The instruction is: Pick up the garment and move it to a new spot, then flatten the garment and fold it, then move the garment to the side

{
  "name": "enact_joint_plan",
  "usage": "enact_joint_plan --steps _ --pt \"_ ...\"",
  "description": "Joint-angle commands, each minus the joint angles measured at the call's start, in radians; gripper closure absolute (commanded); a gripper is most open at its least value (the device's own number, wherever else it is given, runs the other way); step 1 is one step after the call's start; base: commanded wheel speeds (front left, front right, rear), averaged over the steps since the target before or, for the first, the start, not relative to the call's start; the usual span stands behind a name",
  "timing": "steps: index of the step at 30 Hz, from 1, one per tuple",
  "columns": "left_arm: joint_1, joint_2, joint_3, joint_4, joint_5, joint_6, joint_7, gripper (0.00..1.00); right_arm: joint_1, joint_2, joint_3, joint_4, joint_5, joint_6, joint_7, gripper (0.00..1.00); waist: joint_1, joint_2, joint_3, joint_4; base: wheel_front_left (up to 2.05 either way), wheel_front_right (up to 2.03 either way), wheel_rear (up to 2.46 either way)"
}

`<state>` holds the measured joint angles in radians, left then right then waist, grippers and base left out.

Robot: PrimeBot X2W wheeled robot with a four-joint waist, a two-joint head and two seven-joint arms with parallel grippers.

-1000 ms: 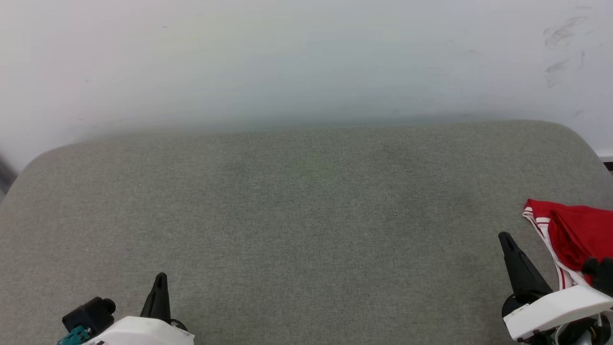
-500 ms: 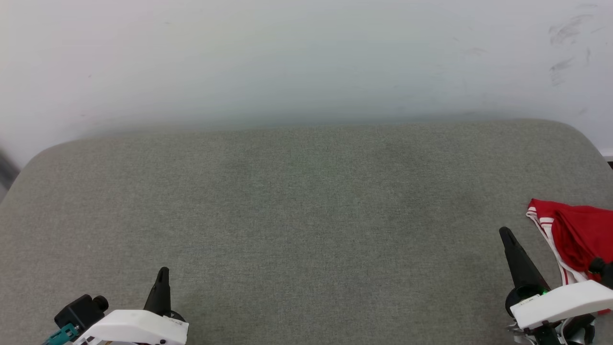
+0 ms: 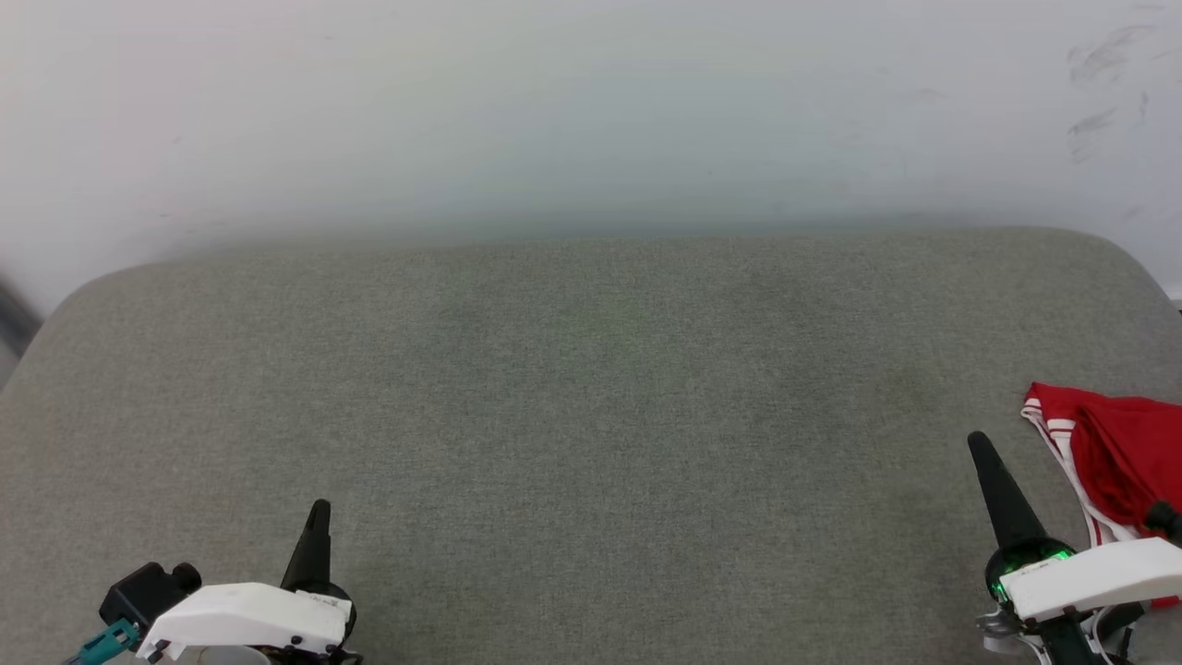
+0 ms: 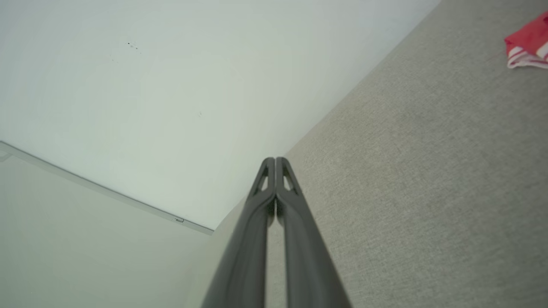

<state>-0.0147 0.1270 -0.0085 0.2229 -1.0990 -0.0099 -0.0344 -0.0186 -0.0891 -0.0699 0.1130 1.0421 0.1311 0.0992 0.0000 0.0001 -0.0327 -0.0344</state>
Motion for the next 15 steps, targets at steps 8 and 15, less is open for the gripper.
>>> enact_joint_plan --steps 8,15 --pt "-0.038 -0.009 0.025 -0.003 -0.086 -0.025 0.025 1.00 -0.039 0.008 -0.010 0.015 0.098 0.000 0.004 1.00 0.0000 -0.0001 0.004 0.004 0.00 0.00 0.00" --pt "-0.047 -0.020 0.040 0.001 -0.149 -0.039 0.043 1.00 -0.048 0.013 -0.015 0.033 0.166 0.000 0.006 1.00 0.0000 -0.0001 0.008 0.008 0.00 0.00 0.00"
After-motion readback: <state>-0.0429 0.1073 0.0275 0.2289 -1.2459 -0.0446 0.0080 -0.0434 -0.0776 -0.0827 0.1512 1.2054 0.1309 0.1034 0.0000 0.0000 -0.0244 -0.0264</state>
